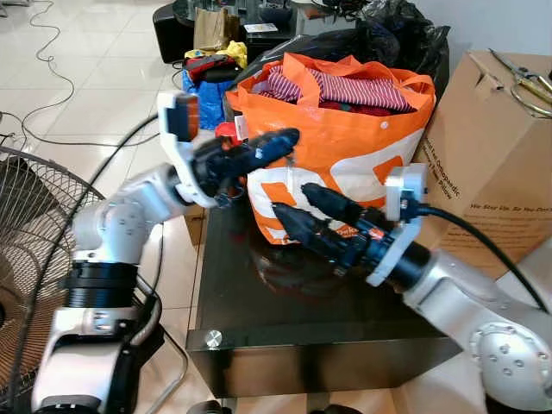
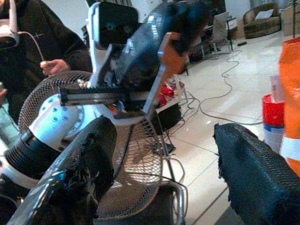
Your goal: Hang keys on a hook
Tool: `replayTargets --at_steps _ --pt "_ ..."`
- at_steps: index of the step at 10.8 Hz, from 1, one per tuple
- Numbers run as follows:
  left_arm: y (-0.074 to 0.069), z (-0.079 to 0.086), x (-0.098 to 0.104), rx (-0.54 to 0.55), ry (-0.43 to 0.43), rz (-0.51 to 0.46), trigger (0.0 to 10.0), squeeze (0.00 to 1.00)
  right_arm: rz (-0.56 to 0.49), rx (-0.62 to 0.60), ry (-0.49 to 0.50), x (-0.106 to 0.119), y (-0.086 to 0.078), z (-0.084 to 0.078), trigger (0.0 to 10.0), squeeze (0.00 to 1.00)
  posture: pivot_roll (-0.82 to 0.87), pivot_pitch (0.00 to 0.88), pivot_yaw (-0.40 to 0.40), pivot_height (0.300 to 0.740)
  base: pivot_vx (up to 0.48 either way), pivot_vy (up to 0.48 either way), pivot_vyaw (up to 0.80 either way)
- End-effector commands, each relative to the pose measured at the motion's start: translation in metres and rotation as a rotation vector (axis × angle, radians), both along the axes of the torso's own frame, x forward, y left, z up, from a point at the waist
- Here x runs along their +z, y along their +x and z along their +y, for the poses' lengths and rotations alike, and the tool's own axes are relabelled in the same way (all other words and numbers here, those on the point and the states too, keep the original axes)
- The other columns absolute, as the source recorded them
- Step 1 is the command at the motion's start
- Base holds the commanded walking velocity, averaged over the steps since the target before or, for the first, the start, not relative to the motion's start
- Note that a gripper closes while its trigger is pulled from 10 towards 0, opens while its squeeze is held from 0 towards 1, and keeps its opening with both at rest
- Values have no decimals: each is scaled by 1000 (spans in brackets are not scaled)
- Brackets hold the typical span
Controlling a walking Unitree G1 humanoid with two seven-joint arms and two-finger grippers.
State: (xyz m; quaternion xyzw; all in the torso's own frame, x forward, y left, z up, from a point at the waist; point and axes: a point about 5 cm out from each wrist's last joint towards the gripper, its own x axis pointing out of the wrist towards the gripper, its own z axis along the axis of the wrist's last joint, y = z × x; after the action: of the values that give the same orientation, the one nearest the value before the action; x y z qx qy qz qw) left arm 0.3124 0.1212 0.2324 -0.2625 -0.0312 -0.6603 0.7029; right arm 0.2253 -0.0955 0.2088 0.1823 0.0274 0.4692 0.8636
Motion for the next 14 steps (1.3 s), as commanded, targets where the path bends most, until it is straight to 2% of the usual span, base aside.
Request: replayTargets --at_steps 1,2,4,6,8,9,14 --pt "0 -5 -1 -15 25 -11 0 0 6 -20 -12 -1 3 2 4706 0 -139 0 4 740 0 0 0" --pt "0 -7 -3 -21 34 -13 0 0 18 -34 -12 -2 4 4 3804 0 -140 0 5 740 0 0 0" --pt "0 -7 -5 -29 58 -17 0 0 26 -47 -14 -3 7 4 2902 0 -142 0 7 740 0 0 0" --pt "0 -6 -7 -21 87 -28 0 0 26 -52 -16 -3 7 3 3216 0 -142 0 5 740 0 0 0" --pt "4 -1 -7 13 103 -38 0 0 22 -36 -21 -4 5 3 5059 0 -143 0 5 740 0 0 0" --pt "5 1 -7 21 106 -40 0 0 19 -28 -25 -3 4 3 10000 0 -143 0 5 740 0 0 0" --pt "2 -10 -12 -32 141 -53 0 0 13 -52 -24 -3 8 6 10000 0 -144 0 8 740 0 0 0"
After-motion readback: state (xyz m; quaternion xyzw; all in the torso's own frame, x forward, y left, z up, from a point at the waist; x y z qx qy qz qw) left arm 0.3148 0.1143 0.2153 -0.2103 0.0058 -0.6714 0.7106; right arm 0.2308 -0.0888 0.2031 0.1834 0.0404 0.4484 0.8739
